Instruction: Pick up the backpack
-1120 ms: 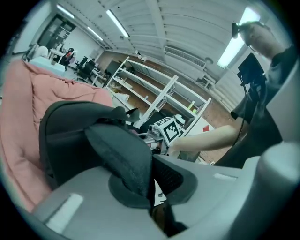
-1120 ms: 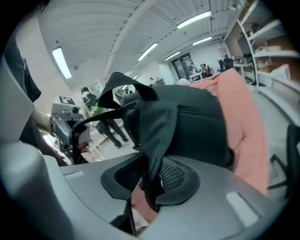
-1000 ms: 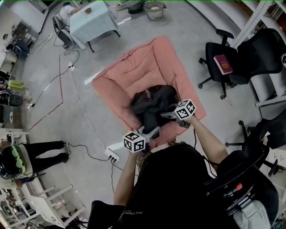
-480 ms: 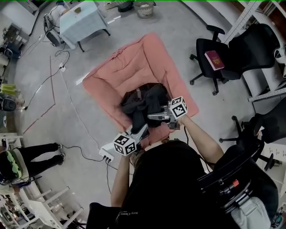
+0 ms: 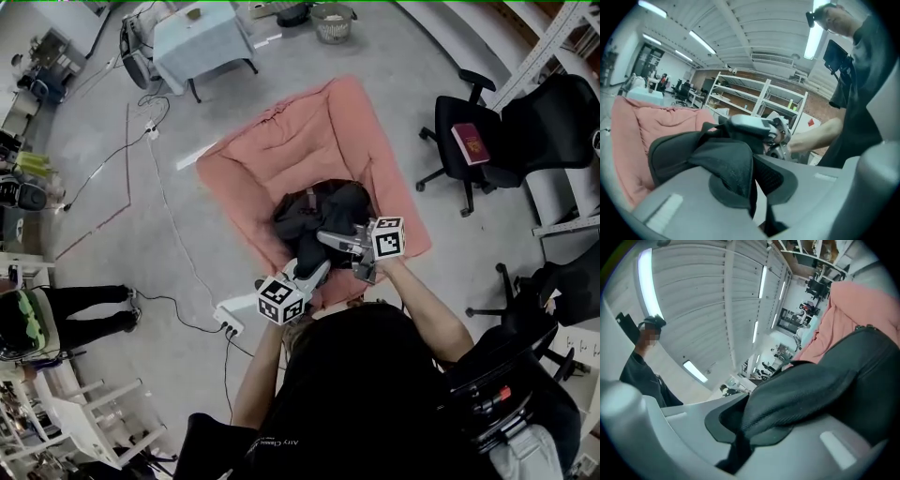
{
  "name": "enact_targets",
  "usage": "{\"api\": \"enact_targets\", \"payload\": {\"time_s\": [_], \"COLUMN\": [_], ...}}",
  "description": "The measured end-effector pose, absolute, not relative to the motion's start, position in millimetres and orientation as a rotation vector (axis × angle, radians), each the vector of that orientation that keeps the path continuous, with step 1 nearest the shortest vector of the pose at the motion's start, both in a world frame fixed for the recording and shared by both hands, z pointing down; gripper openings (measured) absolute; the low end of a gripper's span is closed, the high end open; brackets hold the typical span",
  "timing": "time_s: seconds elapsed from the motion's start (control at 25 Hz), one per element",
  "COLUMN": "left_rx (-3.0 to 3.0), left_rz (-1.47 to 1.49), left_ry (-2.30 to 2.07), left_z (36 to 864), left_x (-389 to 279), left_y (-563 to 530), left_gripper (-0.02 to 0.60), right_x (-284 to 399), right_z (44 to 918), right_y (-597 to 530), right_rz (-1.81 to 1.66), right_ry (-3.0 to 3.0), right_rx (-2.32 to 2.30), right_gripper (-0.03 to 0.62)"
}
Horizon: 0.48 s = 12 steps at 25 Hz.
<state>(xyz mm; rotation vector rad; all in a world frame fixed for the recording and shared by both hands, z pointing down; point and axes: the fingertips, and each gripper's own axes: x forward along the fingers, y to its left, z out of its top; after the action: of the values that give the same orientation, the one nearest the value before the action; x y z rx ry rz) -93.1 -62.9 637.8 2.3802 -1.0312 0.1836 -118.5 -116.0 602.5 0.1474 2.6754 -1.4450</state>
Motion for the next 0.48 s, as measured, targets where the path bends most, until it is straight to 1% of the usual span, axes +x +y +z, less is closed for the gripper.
{"api": "enact_targets", "payload": {"time_s": [0.08, 0.2, 0.32, 0.4, 0.48], "left_rx": [2.368, 2.357, 2.407, 2.444, 2.455], "left_rz": [0.161, 0.083, 0.03, 0.046, 0.077], "left_ry": [-1.148, -1.241, -1.078, -0.896, -0.807], "left_z": [636.8, 630.2, 624.4, 625.5, 629.8], "left_x": [-111.0, -130.0, -117.5, -94.5, -77.3], "left_y": [-67.5, -76.2, -83.0, -81.5, -81.6], "left_gripper": [0.023, 0.057, 0.132, 0.151, 0.17], "right_x": [-108.0, -95.4, -91.5, -89.6, -88.9], "right_z": [587.9, 579.9, 584.8, 583.7, 580.6], "right_y": [-117.8, -107.5, -97.1, -100.8, -106.9], "right_rz": [-1.47, -1.512, -1.558, -1.563, -1.561], "right_ry": [2.626, 2.635, 2.64, 2.605, 2.573], "right_rx": [0.201, 0.326, 0.42, 0.407, 0.375], "right_gripper": [0.032, 0.032, 0.032, 0.032, 0.032]}}
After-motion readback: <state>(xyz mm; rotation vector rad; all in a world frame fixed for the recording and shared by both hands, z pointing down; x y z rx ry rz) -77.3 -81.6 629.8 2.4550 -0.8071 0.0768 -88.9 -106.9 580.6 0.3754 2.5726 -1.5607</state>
